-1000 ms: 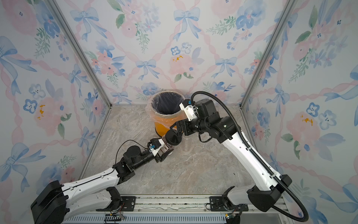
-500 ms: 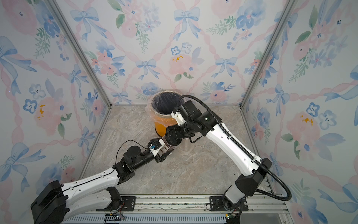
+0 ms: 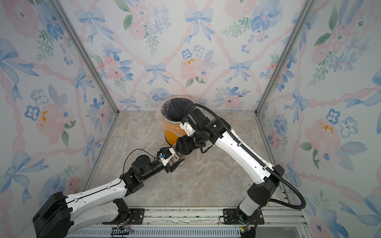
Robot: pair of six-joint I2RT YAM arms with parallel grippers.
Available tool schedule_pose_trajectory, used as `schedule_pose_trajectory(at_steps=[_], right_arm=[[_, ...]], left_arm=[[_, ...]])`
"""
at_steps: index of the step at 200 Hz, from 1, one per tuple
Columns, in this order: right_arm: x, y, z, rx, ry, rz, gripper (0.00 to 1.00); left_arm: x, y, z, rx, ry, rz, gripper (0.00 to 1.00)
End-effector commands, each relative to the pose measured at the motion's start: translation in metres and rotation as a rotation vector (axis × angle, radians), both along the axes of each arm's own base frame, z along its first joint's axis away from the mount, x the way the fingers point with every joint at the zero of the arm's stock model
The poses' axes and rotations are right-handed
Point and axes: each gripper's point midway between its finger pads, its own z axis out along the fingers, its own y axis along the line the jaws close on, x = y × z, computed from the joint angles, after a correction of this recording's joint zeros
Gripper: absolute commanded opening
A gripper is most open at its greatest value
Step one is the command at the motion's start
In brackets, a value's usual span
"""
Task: Empty the moldy dried flower tea in the jars
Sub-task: Unscrew the lid from the jar.
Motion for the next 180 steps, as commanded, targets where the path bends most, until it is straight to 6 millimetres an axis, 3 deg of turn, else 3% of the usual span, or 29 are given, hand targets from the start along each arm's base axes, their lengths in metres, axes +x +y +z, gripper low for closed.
schedule_pose_trajectory(at_steps=[1,36,101,110,143,180], right_arm=[[-0.002,0.005,-0.007,-0.026,-0.001,0.062,0.77],[-0.006,0.008,-0.008,-0.014,-0.047,0.195,0.74],[-0.025,0.014,0.023,0.231,-0.330,0.645,0.74],[-0.026,0.010,0.032,0.255,-0.391,0.681,0.74],[-0.021,0.004,0.036,0.305,-0.491,0.804,0.71],[-0.028,0.000,0.041,0.361,-0.589,0.965,0.71]], left_arm=[[-0.001,-0.003,0.022,-0.038,-0.051,-0.011,0.43],[-0.005,-0.006,0.019,-0.036,-0.045,-0.040,0.43],[-0.026,-0.016,0.023,-0.054,-0.041,-0.171,0.43],[-0.029,-0.017,0.023,-0.058,-0.037,-0.187,0.43],[-0.031,-0.018,0.022,-0.066,-0.023,-0.203,0.43],[-0.035,-0.020,0.022,-0.070,-0.014,-0.226,0.44]])
